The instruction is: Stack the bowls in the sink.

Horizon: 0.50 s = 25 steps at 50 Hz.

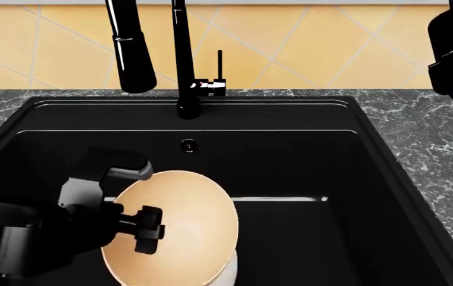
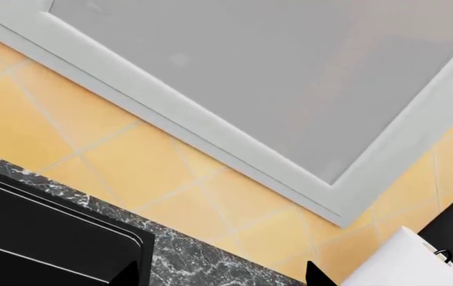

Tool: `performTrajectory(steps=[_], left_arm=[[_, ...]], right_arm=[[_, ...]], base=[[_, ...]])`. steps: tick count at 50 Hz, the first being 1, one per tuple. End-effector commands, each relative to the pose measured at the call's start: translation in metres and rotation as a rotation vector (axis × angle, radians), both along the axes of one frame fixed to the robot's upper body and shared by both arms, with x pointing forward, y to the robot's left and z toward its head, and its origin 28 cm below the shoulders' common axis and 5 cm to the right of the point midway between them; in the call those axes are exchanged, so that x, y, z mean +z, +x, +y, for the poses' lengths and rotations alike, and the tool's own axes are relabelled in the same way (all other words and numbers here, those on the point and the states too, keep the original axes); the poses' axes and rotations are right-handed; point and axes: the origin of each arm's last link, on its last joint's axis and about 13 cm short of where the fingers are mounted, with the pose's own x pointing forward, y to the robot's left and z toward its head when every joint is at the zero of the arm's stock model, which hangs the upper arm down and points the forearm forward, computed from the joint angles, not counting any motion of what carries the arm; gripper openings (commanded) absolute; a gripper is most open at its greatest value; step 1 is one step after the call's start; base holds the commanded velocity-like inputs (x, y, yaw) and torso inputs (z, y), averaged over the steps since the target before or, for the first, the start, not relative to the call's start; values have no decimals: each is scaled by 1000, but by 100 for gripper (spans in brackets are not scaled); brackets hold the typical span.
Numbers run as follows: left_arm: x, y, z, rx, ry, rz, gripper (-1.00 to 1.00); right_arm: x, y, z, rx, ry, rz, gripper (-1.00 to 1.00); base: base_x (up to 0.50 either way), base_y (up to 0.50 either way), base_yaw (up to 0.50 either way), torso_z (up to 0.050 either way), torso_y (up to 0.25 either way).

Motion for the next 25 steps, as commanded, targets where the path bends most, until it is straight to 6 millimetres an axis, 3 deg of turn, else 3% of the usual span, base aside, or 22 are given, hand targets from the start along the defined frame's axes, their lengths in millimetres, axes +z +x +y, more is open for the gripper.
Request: performTrajectory(steps=[1, 10, 25], left_arm=[[5, -2, 1, -14, 18, -14, 100], [16, -5, 2, -19, 28, -41, 100], [67, -24, 9, 21, 72, -155, 100]], right_arm=[[0, 0, -1, -1, 1, 2, 100], [0, -1, -2, -3, 3, 4, 100], [1, 0, -3, -8, 9, 3, 100]], base=[[0, 0, 0, 0, 0], [0, 0, 0, 0, 0], [0, 0, 0, 0, 0]])
